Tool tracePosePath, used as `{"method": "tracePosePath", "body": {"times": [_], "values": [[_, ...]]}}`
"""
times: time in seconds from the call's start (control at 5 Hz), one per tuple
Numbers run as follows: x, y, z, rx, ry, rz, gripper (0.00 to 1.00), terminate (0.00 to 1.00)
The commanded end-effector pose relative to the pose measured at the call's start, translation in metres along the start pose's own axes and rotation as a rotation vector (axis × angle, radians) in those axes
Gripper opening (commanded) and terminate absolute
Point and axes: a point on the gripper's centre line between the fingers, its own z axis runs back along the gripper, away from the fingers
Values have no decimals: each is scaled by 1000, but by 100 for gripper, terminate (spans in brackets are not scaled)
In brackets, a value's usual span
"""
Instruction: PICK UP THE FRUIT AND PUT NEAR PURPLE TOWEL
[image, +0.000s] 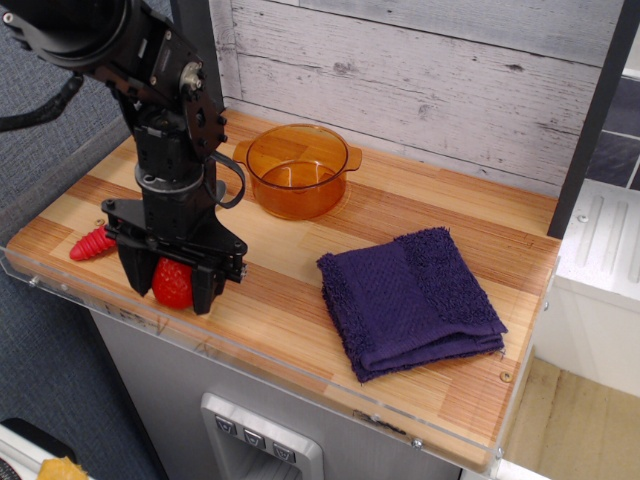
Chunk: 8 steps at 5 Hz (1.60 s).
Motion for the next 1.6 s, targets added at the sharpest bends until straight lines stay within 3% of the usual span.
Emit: {"method": "tracePosePath", "body": {"times": [0.0, 0.2, 0.4, 0.6, 0.8, 1.4], "values": [[5, -6, 34, 63, -7, 40, 0, 0], [8, -21, 47, 3, 21, 39, 0, 0], [10, -52, 55, -20, -12, -51, 0, 0], [11, -87, 65, -79, -50, -132, 0, 0], [14, -113, 68, -124, -43, -185, 0, 0], [39, -144, 53, -142, -65, -235, 0, 0]]}}
